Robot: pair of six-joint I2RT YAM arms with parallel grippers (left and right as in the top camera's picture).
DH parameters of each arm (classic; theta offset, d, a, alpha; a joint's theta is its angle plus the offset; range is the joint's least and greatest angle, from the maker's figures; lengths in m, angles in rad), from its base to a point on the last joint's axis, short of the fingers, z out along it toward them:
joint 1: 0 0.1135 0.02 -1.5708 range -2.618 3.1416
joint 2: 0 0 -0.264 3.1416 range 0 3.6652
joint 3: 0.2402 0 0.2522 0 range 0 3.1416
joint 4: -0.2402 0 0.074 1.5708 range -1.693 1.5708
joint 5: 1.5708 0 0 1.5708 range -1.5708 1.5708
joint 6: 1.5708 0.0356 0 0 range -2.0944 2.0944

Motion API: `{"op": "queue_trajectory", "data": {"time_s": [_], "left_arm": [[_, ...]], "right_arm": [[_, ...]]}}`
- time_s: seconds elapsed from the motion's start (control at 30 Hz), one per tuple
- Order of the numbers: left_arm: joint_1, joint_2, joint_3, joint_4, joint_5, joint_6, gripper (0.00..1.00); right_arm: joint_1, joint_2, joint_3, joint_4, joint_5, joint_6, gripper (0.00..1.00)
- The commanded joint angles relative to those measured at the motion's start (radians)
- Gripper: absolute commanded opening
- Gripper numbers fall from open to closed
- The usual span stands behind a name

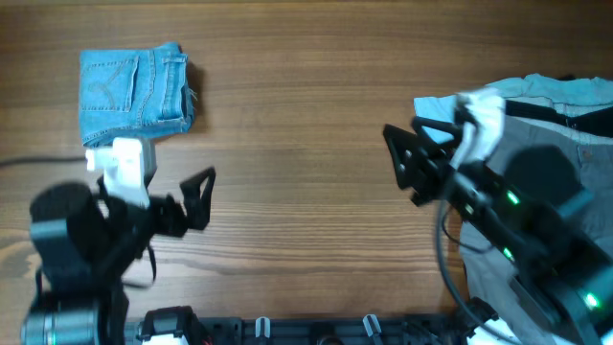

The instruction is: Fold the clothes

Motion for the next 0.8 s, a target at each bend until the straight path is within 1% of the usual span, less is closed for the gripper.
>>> {"op": "queue_trajectory", "data": {"time_s": [0.0, 0.1, 0.3, 0.4, 0.47, 0.5, 0.53, 0.6, 0.67, 0.7, 0.77], "left_arm": [[-0.032, -0.101, 0.012, -0.085, -0.15, 0.027, 1.0], [-0.032, -0.126, 0.012, -0.132, -0.151, 0.027, 1.0], [-0.032, -0.123, 0.012, -0.134, -0.151, 0.027, 1.0], [-0.032, -0.122, 0.012, -0.134, -0.151, 0.027, 1.0], [-0.032, -0.122, 0.012, -0.134, -0.151, 0.027, 1.0], [-0.032, -0.122, 0.012, -0.134, -0.151, 0.027, 1.0], [-0.032, -0.122, 0.012, -0.134, -0.151, 0.027, 1.0], [-0.032, -0.122, 0.012, -0.134, -0.151, 0.027, 1.0], [-0.032, -0.123, 0.012, -0.134, -0.151, 0.027, 1.0], [-0.032, -0.123, 0.012, -0.134, -0.151, 0.027, 1.0], [-0.032, -0.122, 0.012, -0.134, -0.151, 0.027, 1.0]], "right_arm": [[-0.002, -0.079, 0.001, -0.039, 0.026, -0.032, 1.0], [-0.002, -0.088, 0.0, -0.07, 0.026, -0.031, 1.0], [-0.002, -0.051, 0.0, -0.113, 0.025, -0.031, 1.0], [-0.002, -0.021, 0.0, -0.144, -0.019, -0.03, 1.0], [-0.002, -0.002, 0.0, -0.191, -0.02, -0.03, 1.0], [-0.002, 0.007, 0.0, -0.245, -0.014, -0.002, 1.0], [-0.002, 0.01, 0.0, -0.253, -0.007, -0.007, 1.0], [-0.002, 0.006, 0.0, -0.235, 0.014, -0.041, 1.0], [-0.002, -0.011, 0.0, -0.182, 0.054, -0.105, 1.0], [-0.002, -0.031, 0.0, -0.141, 0.081, -0.156, 1.0], [-0.002, -0.083, 0.0, -0.103, 0.146, -0.2, 1.0]]}}
